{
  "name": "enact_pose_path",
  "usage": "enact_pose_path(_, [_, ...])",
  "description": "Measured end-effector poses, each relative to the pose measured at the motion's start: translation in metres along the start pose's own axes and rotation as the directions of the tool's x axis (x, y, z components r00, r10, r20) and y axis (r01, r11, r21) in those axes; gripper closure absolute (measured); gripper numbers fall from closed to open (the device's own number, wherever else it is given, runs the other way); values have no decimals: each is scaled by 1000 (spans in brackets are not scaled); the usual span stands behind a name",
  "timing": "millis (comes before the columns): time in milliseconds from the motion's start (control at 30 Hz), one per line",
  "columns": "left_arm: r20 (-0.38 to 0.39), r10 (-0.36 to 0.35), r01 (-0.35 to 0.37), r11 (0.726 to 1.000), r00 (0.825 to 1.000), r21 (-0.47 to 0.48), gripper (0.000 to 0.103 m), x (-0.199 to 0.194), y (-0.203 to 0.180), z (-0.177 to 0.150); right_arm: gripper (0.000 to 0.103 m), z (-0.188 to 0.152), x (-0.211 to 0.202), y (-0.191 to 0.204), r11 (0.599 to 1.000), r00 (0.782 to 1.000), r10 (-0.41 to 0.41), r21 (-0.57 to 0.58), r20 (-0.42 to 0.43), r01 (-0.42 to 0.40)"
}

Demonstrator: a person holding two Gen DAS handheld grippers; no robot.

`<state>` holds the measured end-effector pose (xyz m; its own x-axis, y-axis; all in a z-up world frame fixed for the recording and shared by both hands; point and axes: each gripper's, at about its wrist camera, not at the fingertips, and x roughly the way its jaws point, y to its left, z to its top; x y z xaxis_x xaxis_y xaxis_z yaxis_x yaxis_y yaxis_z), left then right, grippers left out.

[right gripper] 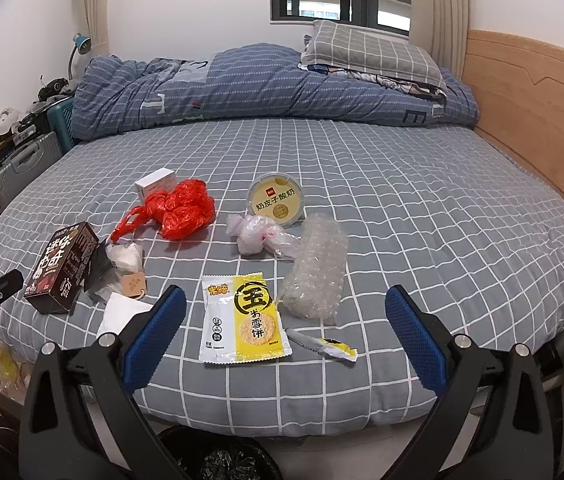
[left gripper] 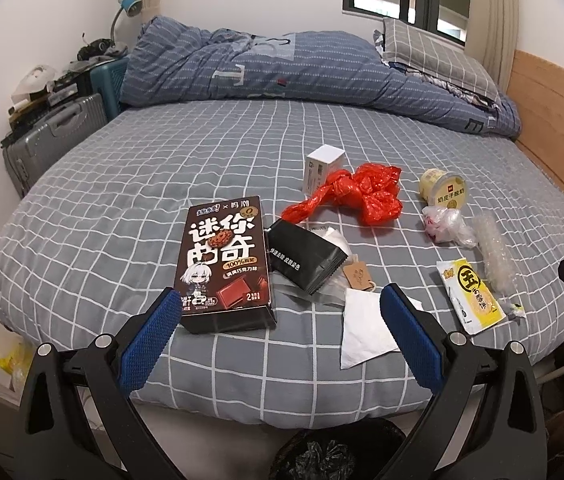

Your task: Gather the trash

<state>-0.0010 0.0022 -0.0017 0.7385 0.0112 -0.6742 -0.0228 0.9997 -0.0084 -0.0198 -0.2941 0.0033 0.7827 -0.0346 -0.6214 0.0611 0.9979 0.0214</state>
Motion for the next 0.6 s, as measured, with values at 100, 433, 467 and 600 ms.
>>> enact_pose_path(100, [-1, -1, 1, 1000, 1000, -1, 5, 0, 0, 0, 7, 1, 0, -1, 1000, 1000, 0, 3, 4, 0])
enact_pose_path(433, [-10, -1, 1, 1000, 1000, 9, 5, 1, -2, -2, 7, 2, -1, -2, 1000, 1000, -5, -6, 6, 5])
enact_pose_path(467, [-9, -1, 1, 1000, 1000, 10, 5, 0, -3, -2, 7, 2, -1, -2, 1000, 1000, -7, -11, 7, 7])
enact_pose_path(600, [-5, -6, 6, 1000, 1000, 6, 5, 0, -4, -1, 7, 1, -1, -2, 1000, 1000, -13, -16, 8, 13])
